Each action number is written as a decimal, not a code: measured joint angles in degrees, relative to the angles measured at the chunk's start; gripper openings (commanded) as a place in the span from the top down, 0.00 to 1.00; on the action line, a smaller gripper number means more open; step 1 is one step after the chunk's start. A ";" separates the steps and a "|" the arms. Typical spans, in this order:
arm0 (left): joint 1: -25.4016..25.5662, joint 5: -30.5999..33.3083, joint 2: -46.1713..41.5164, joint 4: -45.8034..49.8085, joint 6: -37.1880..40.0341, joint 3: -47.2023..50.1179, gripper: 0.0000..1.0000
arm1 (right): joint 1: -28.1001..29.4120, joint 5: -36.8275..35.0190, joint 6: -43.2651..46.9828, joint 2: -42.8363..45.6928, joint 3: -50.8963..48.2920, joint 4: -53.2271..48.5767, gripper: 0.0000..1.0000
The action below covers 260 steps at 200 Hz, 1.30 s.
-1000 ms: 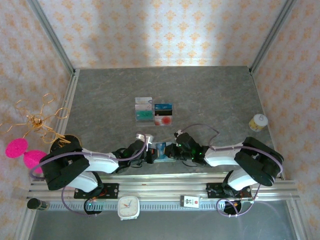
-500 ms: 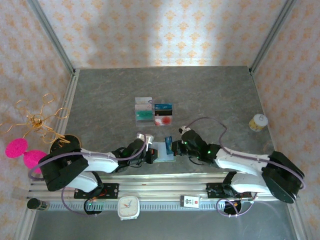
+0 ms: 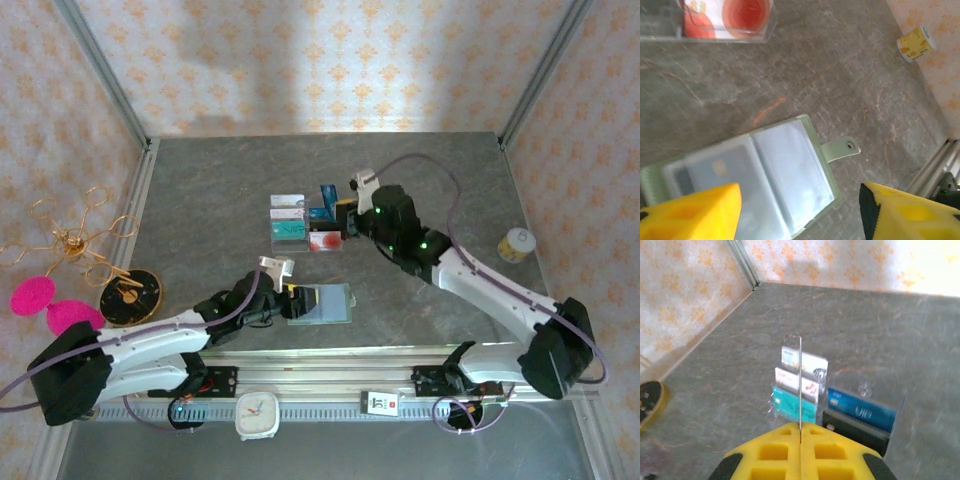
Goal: Take the credit cards out of the card holder
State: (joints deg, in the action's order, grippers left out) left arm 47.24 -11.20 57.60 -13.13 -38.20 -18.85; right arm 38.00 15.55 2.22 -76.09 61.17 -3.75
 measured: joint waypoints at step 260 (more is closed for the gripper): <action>-4.66 20.98 -10.56 15.30 8.20 -10.25 0.01 | -8.74 15.67 60.28 -37.55 45.51 -44.52 1.00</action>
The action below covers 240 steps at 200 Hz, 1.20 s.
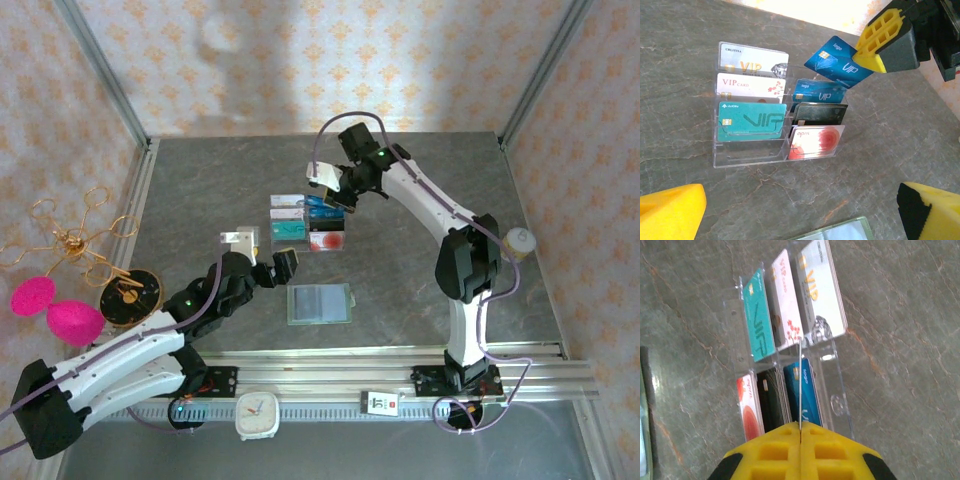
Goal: Take the credit cards out of the card holder
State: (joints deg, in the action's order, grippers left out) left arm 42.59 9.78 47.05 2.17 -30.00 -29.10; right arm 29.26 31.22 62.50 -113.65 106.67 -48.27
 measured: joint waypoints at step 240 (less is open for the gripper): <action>-3.65 0.74 0.72 -0.02 0.57 0.00 0.01 | 0.87 -3.61 4.42 -2.91 -1.40 0.81 1.00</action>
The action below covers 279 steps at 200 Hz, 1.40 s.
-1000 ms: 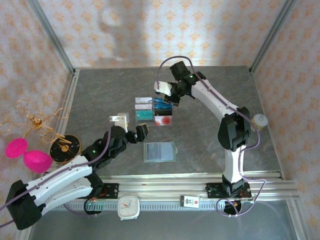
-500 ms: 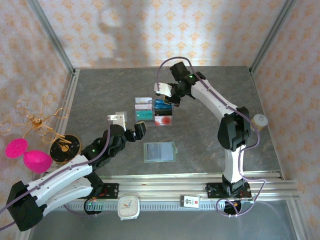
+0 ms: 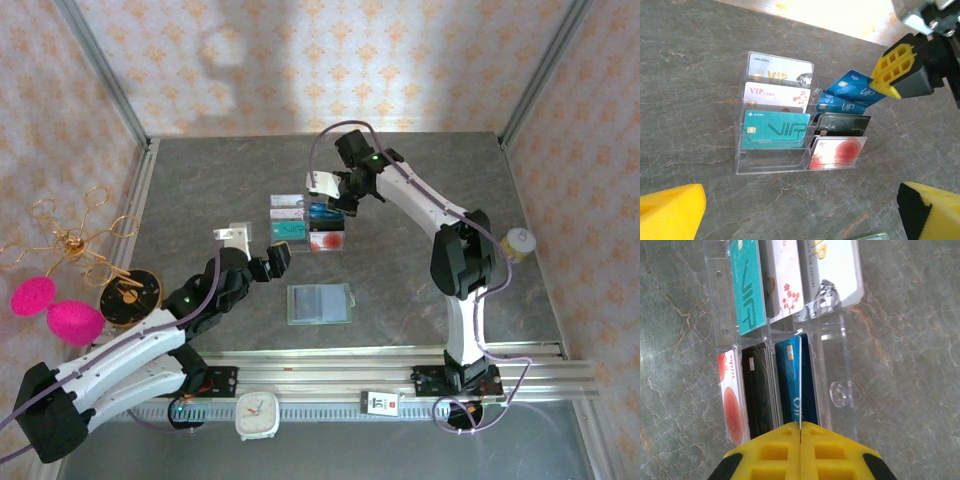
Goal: Take the credit cards out of the card holder
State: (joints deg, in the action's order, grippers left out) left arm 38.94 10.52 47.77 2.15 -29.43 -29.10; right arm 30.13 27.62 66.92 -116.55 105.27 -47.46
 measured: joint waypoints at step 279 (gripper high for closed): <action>-0.48 -6.56 -7.65 -9.07 -5.18 7.52 0.01 | 7.04 -2.10 -60.52 22.12 -34.67 43.25 0.54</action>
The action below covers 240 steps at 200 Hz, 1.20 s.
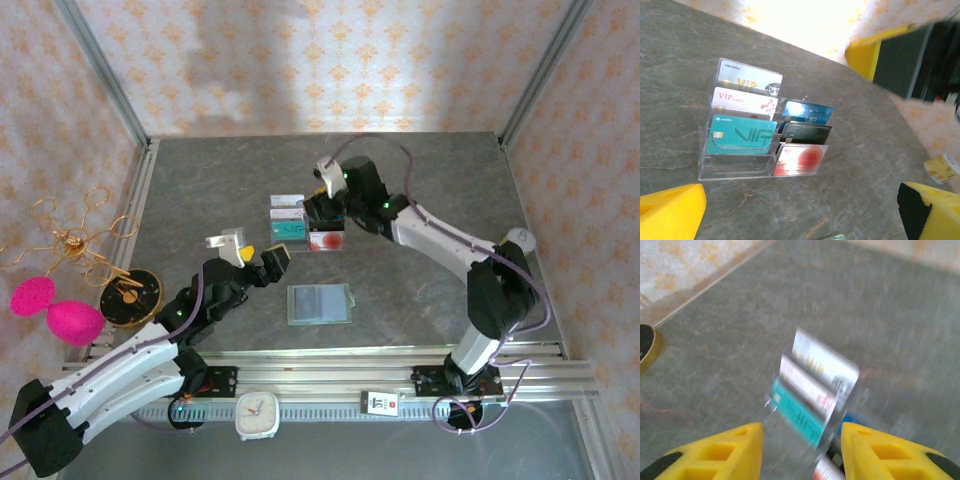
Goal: Take the credit cards out of the card holder
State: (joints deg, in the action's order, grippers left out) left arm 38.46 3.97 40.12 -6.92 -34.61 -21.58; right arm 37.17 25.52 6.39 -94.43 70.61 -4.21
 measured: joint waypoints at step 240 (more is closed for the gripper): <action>0.00 -4.15 -3.21 1.51 -7.52 8.26 0.27 | 33.14 -32.89 -27.87 -6.97 -16.24 -2.54 1.00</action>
State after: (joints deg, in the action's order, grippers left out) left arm 38.46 -0.19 36.91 -5.41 -42.13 -13.32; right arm 70.30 -7.38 -21.47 -101.41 54.37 -6.74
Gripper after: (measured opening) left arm 0.782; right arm 0.042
